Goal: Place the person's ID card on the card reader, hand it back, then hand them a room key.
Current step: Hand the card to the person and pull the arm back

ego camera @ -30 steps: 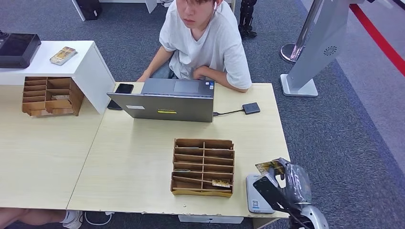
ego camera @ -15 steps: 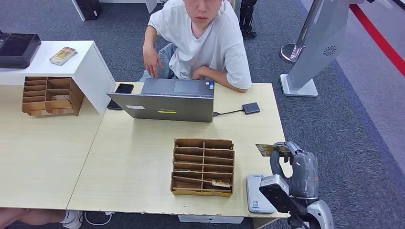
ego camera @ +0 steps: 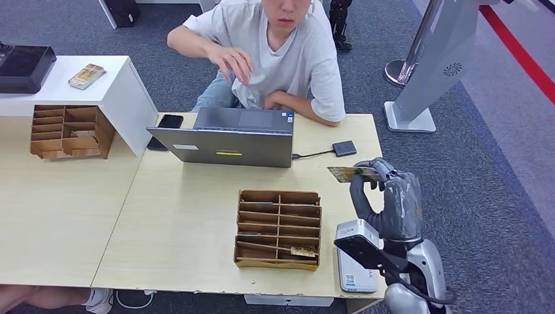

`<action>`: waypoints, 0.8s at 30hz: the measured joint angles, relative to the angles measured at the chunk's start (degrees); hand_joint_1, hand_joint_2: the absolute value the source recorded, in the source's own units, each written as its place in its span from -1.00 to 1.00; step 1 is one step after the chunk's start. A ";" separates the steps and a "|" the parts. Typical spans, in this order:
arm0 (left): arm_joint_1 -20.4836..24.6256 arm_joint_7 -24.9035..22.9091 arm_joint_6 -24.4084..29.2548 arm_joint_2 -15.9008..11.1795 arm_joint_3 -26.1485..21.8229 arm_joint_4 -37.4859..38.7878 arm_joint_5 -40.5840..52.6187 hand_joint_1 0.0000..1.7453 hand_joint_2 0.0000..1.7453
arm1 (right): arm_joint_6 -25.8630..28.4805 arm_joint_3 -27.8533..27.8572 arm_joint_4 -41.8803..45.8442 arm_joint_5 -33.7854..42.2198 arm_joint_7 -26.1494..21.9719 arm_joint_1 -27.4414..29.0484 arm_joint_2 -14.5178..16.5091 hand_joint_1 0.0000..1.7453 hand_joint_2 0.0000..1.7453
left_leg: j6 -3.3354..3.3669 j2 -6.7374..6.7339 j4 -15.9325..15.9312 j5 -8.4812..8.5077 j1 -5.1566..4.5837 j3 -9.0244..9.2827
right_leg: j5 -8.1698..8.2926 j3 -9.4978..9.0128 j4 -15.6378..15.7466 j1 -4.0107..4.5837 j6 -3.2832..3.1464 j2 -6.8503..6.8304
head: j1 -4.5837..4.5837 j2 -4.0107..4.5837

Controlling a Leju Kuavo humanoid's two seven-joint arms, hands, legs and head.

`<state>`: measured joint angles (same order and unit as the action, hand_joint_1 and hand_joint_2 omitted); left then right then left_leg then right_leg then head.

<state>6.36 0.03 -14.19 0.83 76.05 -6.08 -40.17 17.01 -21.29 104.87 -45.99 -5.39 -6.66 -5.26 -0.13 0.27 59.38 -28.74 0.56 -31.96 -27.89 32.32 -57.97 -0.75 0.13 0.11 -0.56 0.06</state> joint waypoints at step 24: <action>2.30 -2.13 -0.01 0.30 3.97 0.00 2.56 -1.00 -1.00 | -5.74 -11.42 -14.25 -6.63 7.23 -16.97 6.23 1.00 1.00 | -0.05 0.01 0.00 0.04 0.02 -0.02 | 0.03 0.01 -0.03 0.00 -0.05 0.00 | -0.01 0.00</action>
<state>8.65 -2.10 -14.20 1.13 80.02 -6.08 -37.62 11.28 -32.72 90.63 -52.62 1.84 -23.63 0.97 -0.18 0.29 59.38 -28.70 0.58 -31.98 -27.85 32.33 -58.00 -0.75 0.08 0.10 -0.57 0.06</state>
